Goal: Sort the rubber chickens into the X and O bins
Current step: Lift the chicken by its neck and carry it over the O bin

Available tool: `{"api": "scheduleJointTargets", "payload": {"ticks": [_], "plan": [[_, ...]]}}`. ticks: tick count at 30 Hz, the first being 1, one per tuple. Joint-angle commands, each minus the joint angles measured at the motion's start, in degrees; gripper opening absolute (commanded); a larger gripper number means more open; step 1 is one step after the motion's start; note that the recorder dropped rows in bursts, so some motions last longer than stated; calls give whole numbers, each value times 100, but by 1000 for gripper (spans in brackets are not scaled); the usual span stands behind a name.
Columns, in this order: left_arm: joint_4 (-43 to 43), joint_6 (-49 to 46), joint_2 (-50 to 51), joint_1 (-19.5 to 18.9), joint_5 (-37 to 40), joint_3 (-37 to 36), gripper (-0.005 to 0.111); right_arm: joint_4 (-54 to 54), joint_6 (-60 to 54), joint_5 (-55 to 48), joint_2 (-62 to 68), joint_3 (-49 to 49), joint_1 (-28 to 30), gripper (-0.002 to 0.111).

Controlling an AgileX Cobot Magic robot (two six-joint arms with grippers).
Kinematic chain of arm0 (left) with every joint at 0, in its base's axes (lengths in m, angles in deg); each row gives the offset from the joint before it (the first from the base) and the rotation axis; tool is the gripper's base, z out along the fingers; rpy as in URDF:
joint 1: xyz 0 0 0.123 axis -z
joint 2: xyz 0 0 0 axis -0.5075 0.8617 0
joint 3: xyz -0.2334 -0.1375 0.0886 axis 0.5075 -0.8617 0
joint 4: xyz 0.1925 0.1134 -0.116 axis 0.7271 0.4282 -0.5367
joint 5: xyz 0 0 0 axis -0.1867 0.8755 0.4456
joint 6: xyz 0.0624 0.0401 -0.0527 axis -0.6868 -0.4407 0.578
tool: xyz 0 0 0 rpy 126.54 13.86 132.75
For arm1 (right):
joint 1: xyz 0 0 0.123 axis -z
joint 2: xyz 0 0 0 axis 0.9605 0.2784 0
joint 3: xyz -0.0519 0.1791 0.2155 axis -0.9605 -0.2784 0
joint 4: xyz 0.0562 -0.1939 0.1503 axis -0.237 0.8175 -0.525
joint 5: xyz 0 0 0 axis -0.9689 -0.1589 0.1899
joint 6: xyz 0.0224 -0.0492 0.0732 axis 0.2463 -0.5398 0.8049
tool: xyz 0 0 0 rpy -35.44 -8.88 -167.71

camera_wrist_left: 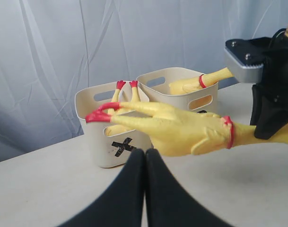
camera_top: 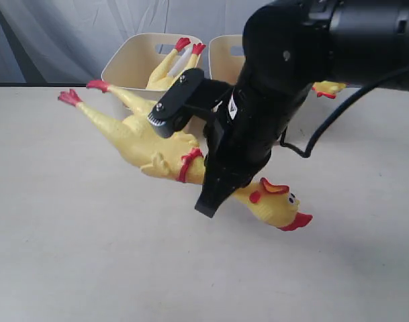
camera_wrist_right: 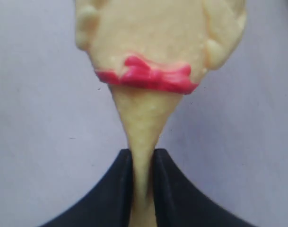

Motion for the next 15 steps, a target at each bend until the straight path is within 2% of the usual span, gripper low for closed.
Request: {"api": "scheduleJointTargets", "payload": {"ticks": [1,6,15], "plan": [[-17,-12,-47,5,-16,-35,0,-7,601,39,-426,10,29,-1],[-17,-12,-47,5,-16,-35,0,-18,954,-98,-692,10,274,-1],[-17,-12,-47,5,-16,-35,0,-27,1394,-105,-831,210,1070,-1]]}}
